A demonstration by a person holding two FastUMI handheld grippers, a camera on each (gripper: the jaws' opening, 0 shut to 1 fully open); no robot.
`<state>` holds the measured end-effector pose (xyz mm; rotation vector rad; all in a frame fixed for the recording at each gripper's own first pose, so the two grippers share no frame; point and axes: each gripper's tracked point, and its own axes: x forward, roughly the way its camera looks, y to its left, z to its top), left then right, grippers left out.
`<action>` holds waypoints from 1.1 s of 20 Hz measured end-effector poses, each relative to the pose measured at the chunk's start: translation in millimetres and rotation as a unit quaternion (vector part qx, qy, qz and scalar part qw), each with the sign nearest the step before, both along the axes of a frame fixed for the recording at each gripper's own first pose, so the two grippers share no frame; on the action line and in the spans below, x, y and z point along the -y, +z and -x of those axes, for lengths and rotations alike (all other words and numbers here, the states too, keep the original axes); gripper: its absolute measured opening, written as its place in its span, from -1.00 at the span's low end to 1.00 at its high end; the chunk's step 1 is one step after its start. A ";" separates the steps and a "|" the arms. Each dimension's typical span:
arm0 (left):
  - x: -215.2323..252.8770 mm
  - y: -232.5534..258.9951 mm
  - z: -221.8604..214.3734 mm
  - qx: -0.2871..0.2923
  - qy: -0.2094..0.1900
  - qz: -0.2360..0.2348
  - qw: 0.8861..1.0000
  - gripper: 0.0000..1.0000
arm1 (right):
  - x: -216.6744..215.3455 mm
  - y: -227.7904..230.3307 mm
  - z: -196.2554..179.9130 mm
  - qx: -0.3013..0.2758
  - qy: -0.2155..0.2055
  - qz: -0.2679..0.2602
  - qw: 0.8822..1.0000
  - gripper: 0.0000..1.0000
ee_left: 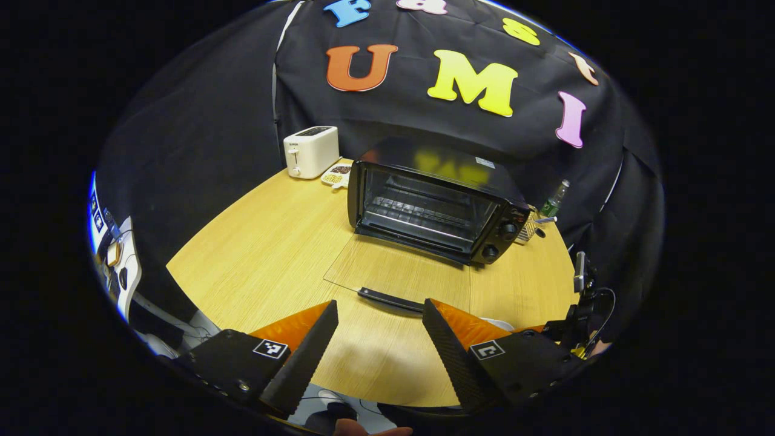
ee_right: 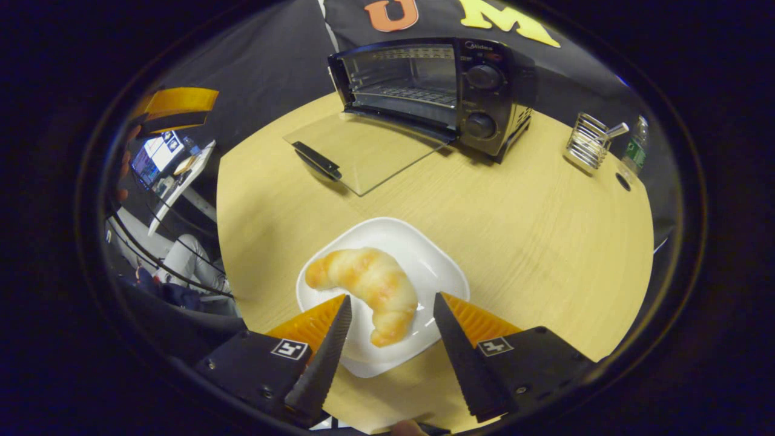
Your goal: Open the electric oven with the left hand, put the food in, and close the electric oven.
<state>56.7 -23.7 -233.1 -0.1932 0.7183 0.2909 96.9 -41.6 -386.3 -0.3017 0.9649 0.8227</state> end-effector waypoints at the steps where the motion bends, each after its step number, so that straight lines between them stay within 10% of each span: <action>1: -0.1 -0.8 -0.1 -0.004 0.004 0.003 1.000 0.87 | -0.4 1.3 -1.8 0.005 0.002 -0.005 1.000 0.45; 12: -2.0 0.8 -6.4 -0.003 -0.021 0.013 1.000 0.87 | 5.6 9.4 6.5 0.013 -0.045 -0.001 0.999 -0.40; 22: -44.1 13.7 -5.7 0.032 -0.093 0.032 0.995 0.87 | -7.5 83.7 47.5 0.058 -0.248 -0.048 0.966 -0.55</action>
